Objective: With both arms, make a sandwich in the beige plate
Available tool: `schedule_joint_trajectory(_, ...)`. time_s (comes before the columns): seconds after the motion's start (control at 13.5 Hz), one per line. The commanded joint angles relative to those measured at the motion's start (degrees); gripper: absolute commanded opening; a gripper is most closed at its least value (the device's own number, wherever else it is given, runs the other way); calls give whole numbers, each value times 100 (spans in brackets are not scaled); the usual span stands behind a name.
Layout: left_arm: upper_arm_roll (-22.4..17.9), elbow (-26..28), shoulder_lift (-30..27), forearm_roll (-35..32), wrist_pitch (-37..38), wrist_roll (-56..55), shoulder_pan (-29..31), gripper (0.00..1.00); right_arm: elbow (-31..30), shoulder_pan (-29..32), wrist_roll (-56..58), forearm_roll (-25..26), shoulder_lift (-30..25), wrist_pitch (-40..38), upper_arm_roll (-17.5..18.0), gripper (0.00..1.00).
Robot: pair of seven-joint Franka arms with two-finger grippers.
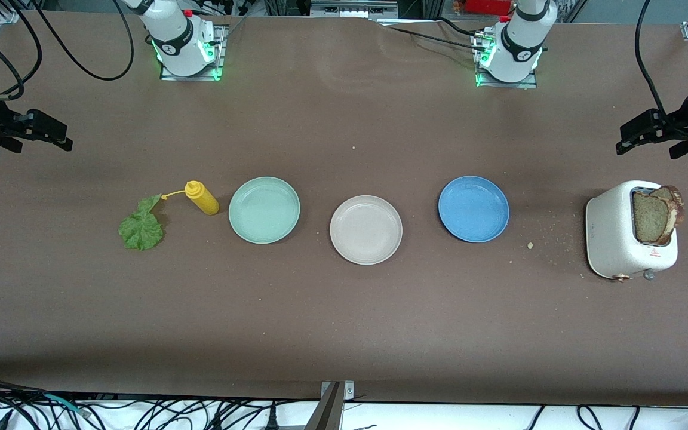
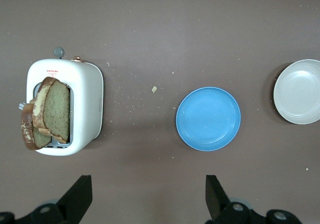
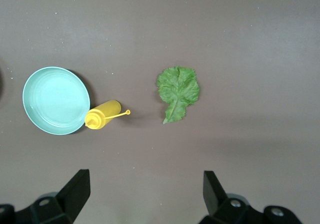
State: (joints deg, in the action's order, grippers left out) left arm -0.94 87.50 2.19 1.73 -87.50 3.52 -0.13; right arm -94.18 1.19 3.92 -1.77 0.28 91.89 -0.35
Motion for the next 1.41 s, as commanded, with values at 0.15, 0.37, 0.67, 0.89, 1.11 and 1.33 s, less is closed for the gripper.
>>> schedule_joint_trajectory(0.15, 6, 4, 97, -462, -57, -19, 39, 100, 110, -67, -67, -16, 16, -84, -62, 100)
schedule_joint_trajectory(0.37, -2, 21, 141, -481, -136, -1, 65, 100, 110, -67, -67, -16, 16, -84, -62, 100)
schedule_joint_trajectory(0.67, -2, 21, 167, -419, -136, -18, 57, 100, 110, -67, -67, -16, 16, -84, -62, 100)
schedule_joint_trajectory(0.89, 15, -5, 141, -393, -127, -27, 39, 100, 110, -75, -67, -16, 16, -84, -62, 100)
schedule_joint_trajectory(1.11, 24, -40, 115, -253, -127, -62, 4, 100, 110, -67, -67, -16, 16, -84, -62, 100)
schedule_joint_trajectory(1.33, 33, -49, 71, -208, -110, -62, -5, 100, 110, -67, -67, -16, 16, -84, -62, 100)
